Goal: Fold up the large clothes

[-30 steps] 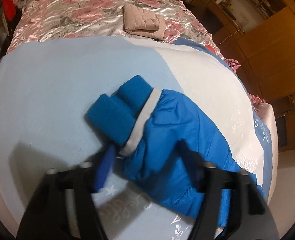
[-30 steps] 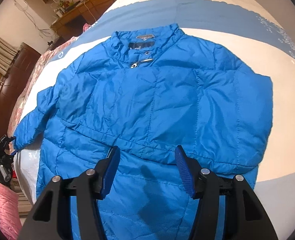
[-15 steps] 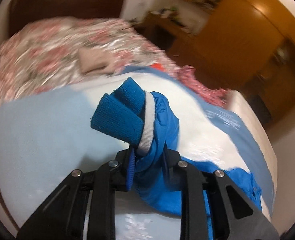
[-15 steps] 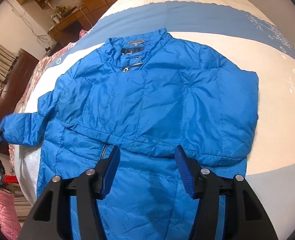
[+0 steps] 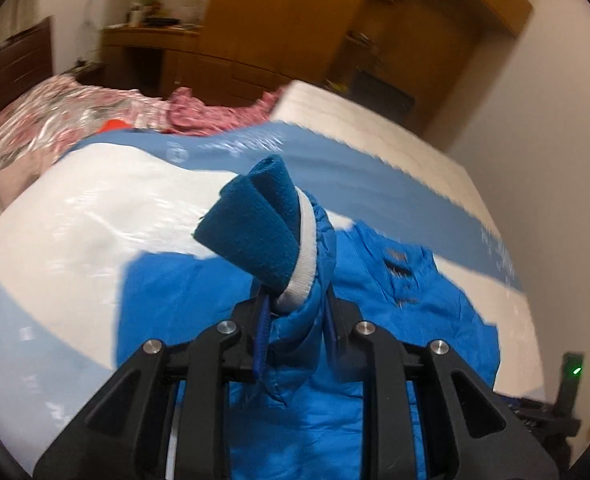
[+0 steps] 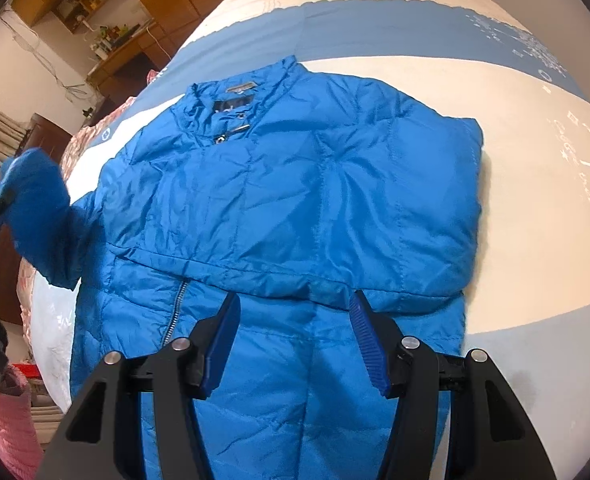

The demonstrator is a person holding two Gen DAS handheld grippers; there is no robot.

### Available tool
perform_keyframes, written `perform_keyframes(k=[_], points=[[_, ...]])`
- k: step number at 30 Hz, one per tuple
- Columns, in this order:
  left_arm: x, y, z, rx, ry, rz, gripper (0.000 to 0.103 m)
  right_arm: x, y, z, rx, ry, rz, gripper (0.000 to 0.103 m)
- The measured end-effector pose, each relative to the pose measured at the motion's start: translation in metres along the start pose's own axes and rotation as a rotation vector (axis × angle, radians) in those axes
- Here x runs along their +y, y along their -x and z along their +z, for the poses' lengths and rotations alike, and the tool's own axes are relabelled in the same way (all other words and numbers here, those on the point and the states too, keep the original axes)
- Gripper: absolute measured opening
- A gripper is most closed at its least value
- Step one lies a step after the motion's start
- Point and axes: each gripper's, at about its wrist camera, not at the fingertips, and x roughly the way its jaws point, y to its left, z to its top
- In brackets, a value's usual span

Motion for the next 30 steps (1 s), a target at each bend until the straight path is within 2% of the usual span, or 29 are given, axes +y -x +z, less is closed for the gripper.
perform_keyframes(k=[6, 9, 10, 12, 14, 15, 18, 20, 22, 25, 26, 28, 30], points=[[-0.022, -0.055, -0.024, 0.108, -0.069, 0.031, 0.022, -0.008, 0.000, -0.002, 0.000, -0.016, -0.004, 0.057], [-0.033, -0.062, -0.030, 0.133, -0.111, 0.011, 0.025, -0.008, -0.001, -0.001, 0.003, -0.015, -0.006, 0.057], [-0.037, -0.062, -0.034, 0.144, -0.134, -0.016, 0.030, -0.006, -0.002, 0.000, 0.005, -0.011, -0.006, 0.057], [-0.044, -0.061, -0.043, 0.198, -0.193, -0.132, 0.032, -0.002, -0.003, 0.002, 0.006, -0.001, -0.004, 0.057], [-0.045, -0.061, -0.049, 0.253, -0.211, -0.224, 0.040, 0.006, -0.004, 0.006, 0.004, 0.020, 0.000, 0.057], [-0.042, -0.059, -0.050, 0.264, -0.206, -0.252, 0.041, 0.012, -0.004, 0.009, 0.004, 0.033, 0.004, 0.057], [-0.026, -0.048, -0.048, 0.254, -0.170, -0.266, 0.044, 0.032, -0.005, 0.015, 0.007, 0.080, 0.021, 0.057], [-0.009, -0.044, -0.042, 0.227, -0.148, -0.182, 0.048, 0.046, -0.009, 0.021, 0.019, 0.106, 0.048, 0.057], [0.011, -0.048, -0.036, 0.212, -0.146, -0.007, 0.048, 0.066, -0.017, 0.031, 0.049, 0.131, 0.101, 0.057], [0.037, -0.058, -0.033, 0.241, -0.103, 0.153, 0.049, 0.090, -0.033, 0.048, 0.082, 0.162, 0.154, 0.057], [0.042, -0.061, -0.034, 0.246, -0.094, 0.185, 0.049, 0.098, -0.042, 0.055, 0.098, 0.161, 0.174, 0.057], [0.053, -0.069, -0.036, 0.258, -0.072, 0.224, 0.057, 0.111, -0.058, 0.066, 0.139, 0.148, 0.240, 0.057], [0.057, -0.074, -0.039, 0.265, -0.057, 0.233, 0.062, 0.119, -0.077, 0.074, 0.190, 0.127, 0.290, 0.057]])
